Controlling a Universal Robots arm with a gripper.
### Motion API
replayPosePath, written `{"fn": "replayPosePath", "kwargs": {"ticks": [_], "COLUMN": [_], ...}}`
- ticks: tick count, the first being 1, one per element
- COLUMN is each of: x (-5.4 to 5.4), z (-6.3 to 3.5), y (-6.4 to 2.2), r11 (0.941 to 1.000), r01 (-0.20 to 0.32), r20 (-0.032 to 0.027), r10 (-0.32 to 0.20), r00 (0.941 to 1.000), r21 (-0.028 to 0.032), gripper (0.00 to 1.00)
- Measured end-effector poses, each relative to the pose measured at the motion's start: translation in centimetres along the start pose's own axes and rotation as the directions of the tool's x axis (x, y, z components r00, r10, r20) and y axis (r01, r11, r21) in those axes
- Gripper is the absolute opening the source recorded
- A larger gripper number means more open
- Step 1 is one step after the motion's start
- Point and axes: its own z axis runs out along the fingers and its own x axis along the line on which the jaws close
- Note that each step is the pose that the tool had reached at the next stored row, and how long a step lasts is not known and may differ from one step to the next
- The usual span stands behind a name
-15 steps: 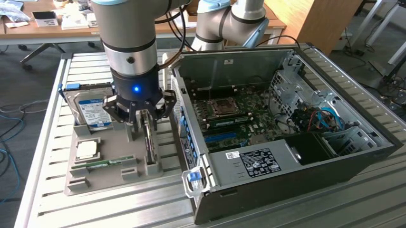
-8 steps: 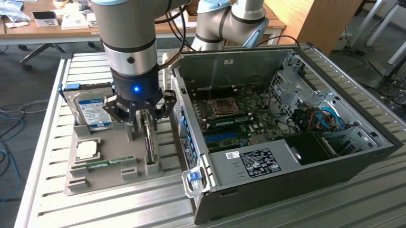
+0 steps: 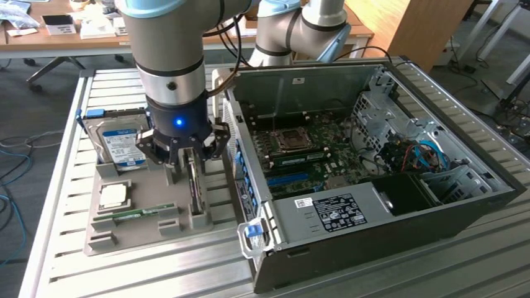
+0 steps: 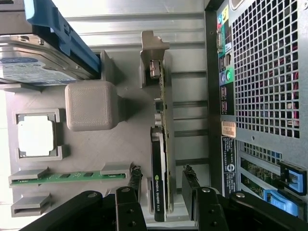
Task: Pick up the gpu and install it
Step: 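Pick up the gpu and move the gpu toward the slot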
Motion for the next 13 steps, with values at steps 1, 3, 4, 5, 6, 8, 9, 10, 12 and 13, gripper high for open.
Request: {"fn": "replayPosePath", "kwargs": {"ticks": [1, 3, 4, 5, 6, 8, 9, 10, 12, 13], "x": [0.0, 0.01, 0.01, 0.01, 0.01, 0.01, 0.01, 0.01, 0.01, 0.02], "z": [0.08, 0.22, 0.24, 0.26, 0.29, 0.35, 0.39, 0.48, 0.68, 0.81], "y": [0.0, -0.01, -0.01, -0.02, -0.02, -0.02, -0.02, -0.02, -0.02, -0.02], "r11": [1.0, 1.0, 1.0, 1.0, 1.0, 1.0, 1.0, 1.0, 1.0, 1.0], "r01": [0.0, 0.0, 0.0, 0.0, 0.0, 0.0, 0.0, 0.0, 0.0, 0.0], "r20": [0.0, -0.0001, -0.0002, -0.0003, -0.0001, 0.0, 0.0, 0.0002, -0.0001, 0.0], "r10": [0.0, 0.0, 0.0, 0.0, 0.0, 0.0, 0.0, 0.0, 0.0, 0.0], "r00": [1.0, 1.0, 1.0, 1.0, 1.0, 1.0, 1.0, 1.0, 1.0, 1.0], "r21": [0.0, 0.0001, 0.0003, 0.0003, 0.0002, 0.0, 0.0, -0.0003, 0.0, 0.0], "gripper": [0.47, 0.47, 0.47, 0.47, 0.47, 0.47, 0.47, 0.47, 0.47, 0.47]}}
